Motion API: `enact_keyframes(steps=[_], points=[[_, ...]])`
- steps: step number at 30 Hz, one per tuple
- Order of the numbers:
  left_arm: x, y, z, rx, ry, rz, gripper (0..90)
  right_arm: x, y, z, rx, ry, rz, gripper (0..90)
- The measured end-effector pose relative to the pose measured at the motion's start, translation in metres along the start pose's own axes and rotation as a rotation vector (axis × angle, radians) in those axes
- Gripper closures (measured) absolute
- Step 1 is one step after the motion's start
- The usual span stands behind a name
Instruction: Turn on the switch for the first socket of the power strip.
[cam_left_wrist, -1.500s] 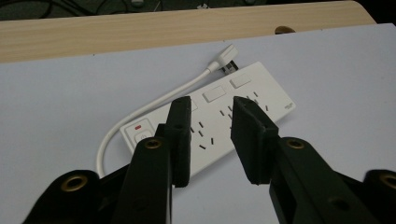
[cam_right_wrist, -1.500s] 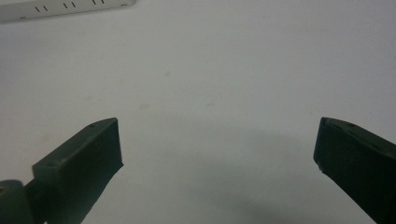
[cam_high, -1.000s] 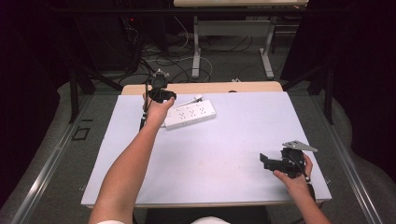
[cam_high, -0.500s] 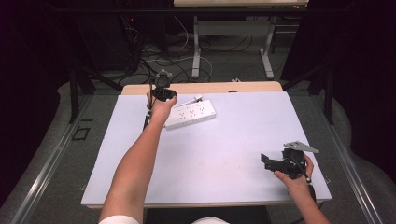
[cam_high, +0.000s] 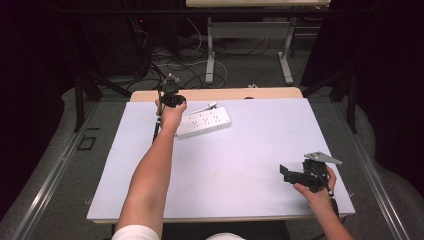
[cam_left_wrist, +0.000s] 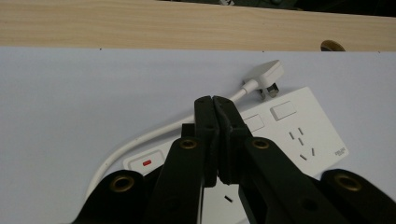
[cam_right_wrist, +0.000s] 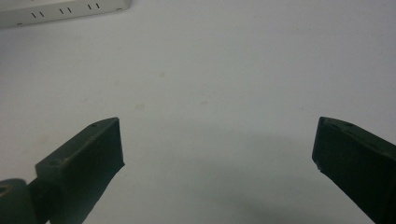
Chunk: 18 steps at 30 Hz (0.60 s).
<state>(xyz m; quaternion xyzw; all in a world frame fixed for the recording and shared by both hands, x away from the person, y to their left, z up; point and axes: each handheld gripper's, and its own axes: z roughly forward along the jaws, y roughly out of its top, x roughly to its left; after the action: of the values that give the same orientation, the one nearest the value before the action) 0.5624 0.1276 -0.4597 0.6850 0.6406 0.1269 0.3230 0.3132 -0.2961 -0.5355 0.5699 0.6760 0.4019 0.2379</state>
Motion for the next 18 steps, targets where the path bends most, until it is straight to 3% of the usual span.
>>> enact_keyframes(steps=[3, 18], points=[[0.003, 0.0, 0.003, 0.003, 0.004, -0.023, 89.4, 0.0, 0.0, 0.0, -0.002, 0.001, 0.0, 1.2], [0.007, -0.002, 0.024, 0.061, 0.011, -0.034, 89.6, -0.002, -0.001, -0.004, -0.003, -0.002, 0.012, 1.4]])
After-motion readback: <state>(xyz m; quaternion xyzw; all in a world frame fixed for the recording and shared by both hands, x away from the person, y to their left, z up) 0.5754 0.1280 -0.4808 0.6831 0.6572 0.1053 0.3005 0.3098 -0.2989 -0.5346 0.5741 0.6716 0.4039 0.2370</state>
